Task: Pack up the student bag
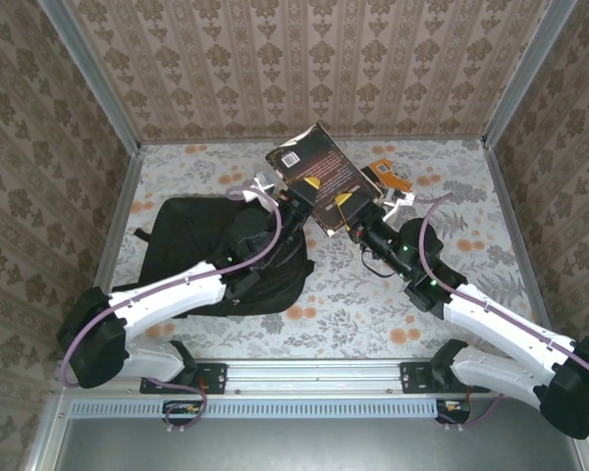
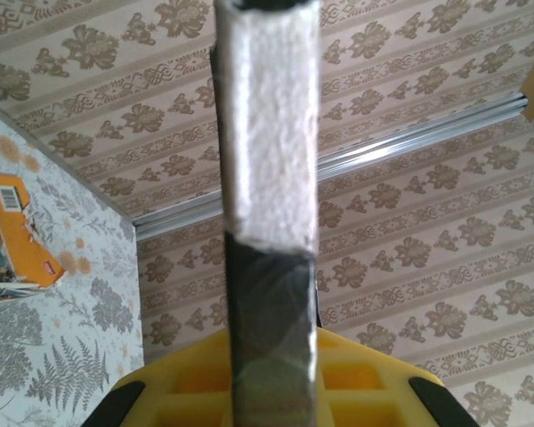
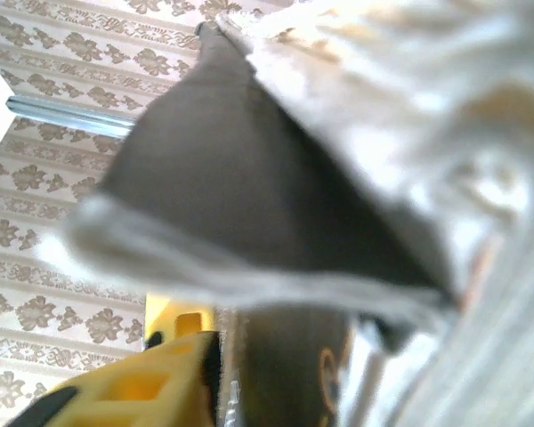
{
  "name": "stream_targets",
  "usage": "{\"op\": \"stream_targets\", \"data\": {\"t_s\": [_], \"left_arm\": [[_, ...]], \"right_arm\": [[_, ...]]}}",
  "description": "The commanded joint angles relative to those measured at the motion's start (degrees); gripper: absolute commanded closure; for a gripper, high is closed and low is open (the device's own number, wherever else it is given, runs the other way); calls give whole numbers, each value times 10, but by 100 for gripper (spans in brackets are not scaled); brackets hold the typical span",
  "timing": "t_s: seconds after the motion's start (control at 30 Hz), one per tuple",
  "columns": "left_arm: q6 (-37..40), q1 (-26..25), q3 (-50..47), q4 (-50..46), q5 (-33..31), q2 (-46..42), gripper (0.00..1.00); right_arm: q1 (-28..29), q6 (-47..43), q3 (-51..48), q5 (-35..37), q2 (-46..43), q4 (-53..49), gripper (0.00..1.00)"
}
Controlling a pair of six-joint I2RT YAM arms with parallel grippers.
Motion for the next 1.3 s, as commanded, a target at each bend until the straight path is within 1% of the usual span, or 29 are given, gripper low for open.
{"op": "stream_targets", "data": {"t_s": [0.0, 0.13, 0.2, 0.33, 0.4, 0.43, 0.47, 0.53, 0.63, 0.67, 0.7, 0.77, 0.83, 0.87, 0.9, 0.97, 1.03, 1.1, 1.13, 1.17, 1.2, 1.27], "left_arm": [[3, -9, -13, 35, -15, -18, 100], [3, -15, -30, 39, -31, -22, 100], [4, -18, -36, 46, -31, -22, 100], [4, -22, -42, 47, -32, -25, 100], [1, -24, -44, 46, -32, -26, 100], [0, -25, -44, 44, -33, -26, 100], [1, -28, -43, 43, -33, -26, 100], [1, -29, -42, 36, -34, -26, 100], [8, -29, -39, 24, -29, -27, 100], [16, -29, -37, 16, -27, -30, 100], [25, -27, -34, 3, -23, -34, 91], [47, -14, -24, -63, -2, -52, 65], [66, 15, -6, -177, 42, -81, 52], [78, 32, 5, -238, 60, -98, 46], [96, 45, 12, -297, 61, -114, 44], [146, 61, 25, -392, 49, -141, 41], [219, 69, 70, -503, 22, -146, 36], [300, 69, 147, -627, -5, -114, 29], [323, 69, 181, -674, -10, -93, 26], [341, 69, 217, -721, -10, -64, 21], [354, 70, 256, -769, -7, -29, 19], [348, 67, 325, -856, -12, 30, 16]], "right_arm": [[1, -12, 19, 33, 3, 40, 71], [-2, -23, 16, 55, -1, 31, 78], [-6, -26, 18, 61, -2, 25, 78], [-14, -37, 27, 57, 3, 25, 73], [-17, -36, 32, 60, 4, 13, 67], [-19, -35, 33, 60, 5, 12, 67], [-20, -35, 33, 57, 7, 15, 70], [-22, -35, 36, 49, 12, 20, 78], [-22, -40, 38, 42, 12, 15, 100], [-23, -43, 39, 42, 9, 7, 100], [-25, -48, 39, 44, 2, -4, 100], [-35, -62, 42, 54, -21, -58, 100], [-51, -88, 55, 65, -50, -146, 100], [-59, -109, 68, 75, -65, -205, 100], [-64, -126, 82, 95, -78, -270, 100], [-79, -154, 100, 129, -98, -364, 100], [-98, -179, 107, 148, -115, -430, 100], [-114, -200, 100, 162, -130, -472, 100], [-123, -203, 96, 163, -137, -486, 100], [-133, -204, 88, 159, -144, -497, 100], [-142, -205, 79, 151, -150, -502, 100], [-157, -207, 66, 139, -163, -510, 100]]}}
